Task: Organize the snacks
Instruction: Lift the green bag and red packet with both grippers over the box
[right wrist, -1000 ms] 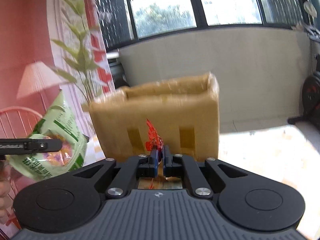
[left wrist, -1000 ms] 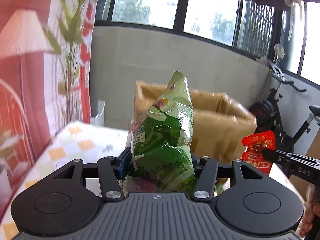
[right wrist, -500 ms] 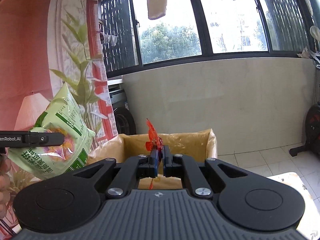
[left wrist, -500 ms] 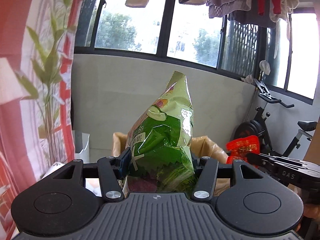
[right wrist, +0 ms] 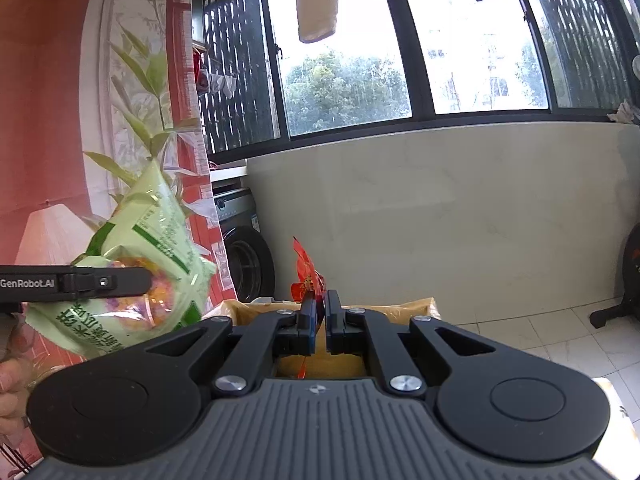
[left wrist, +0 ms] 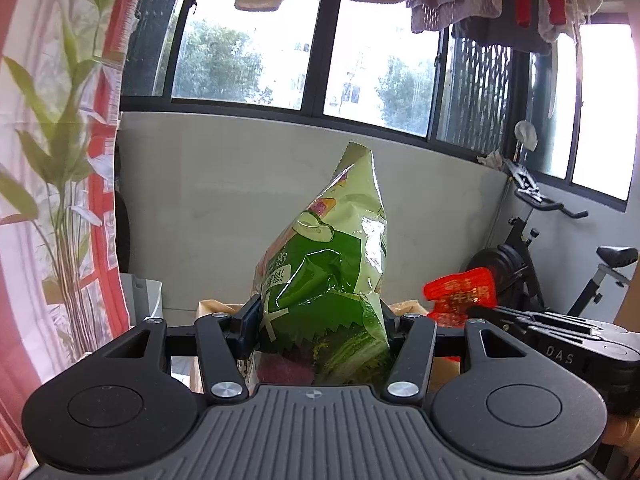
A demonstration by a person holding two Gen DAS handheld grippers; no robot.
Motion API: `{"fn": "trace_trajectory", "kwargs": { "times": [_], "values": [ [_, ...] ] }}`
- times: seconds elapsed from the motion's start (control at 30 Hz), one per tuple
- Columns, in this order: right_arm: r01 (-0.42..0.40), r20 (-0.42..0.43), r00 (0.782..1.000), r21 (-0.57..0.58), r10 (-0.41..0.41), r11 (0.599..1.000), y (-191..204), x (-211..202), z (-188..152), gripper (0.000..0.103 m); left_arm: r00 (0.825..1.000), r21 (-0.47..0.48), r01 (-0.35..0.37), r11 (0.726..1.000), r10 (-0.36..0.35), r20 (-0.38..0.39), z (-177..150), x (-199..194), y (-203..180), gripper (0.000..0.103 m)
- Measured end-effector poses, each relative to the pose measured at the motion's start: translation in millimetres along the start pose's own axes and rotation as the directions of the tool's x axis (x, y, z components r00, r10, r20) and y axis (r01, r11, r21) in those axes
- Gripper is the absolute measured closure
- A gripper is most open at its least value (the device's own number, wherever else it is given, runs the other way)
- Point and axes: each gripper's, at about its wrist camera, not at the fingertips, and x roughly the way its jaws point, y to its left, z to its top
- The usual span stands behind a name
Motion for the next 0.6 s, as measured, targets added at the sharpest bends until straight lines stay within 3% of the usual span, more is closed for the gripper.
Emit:
{"fn": "trace_trajectory", "kwargs": {
  "times": [0.27,0.6],
  "values": [
    [0.043,-0.115,0.993,0.09,-0.032,0.995,-17.3,58.9,-17.2,0.099,1.0,-0.007,0.027,1.0,-0.027,0.002,8.4,46.0,-0.6,0.045],
    [0.086,-0.182,0.981,0.089,-0.069,0.992,-26.6,68.1,-35.3,0.098,0.997,0.0,0.063,0.998,-0.063,-0.041,-3.7,77.4,-13.7,0.045]
  ]
}}
